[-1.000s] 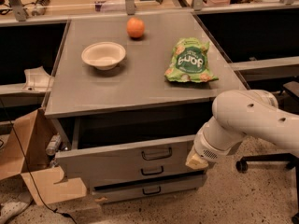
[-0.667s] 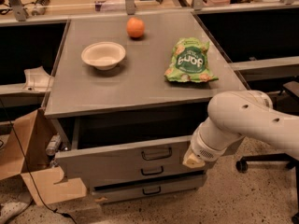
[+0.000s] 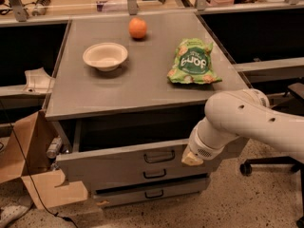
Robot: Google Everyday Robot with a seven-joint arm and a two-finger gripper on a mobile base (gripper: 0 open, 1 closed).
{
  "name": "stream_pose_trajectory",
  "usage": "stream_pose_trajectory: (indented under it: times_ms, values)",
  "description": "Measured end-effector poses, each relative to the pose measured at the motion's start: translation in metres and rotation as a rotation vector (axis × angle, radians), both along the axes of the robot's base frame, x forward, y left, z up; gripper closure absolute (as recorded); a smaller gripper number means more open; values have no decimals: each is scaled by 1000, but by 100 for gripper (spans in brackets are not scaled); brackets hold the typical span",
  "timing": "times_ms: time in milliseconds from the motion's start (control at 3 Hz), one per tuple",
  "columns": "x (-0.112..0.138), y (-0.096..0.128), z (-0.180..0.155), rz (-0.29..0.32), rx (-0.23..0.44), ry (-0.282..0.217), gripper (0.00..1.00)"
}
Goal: Close top drawer
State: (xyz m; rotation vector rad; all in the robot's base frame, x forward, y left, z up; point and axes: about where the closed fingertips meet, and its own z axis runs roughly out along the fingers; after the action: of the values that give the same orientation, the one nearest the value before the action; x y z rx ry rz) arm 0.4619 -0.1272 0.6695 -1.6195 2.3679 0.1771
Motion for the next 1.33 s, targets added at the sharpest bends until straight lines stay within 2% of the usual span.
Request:
stream_pose_trajectory:
  times_ms: [333,1000,1333]
  values:
    - [1,0,0,0,-1,-2,82]
    - [1,0,0,0,-1,-2,35]
    - [1,0,0,0,-1,-2,4]
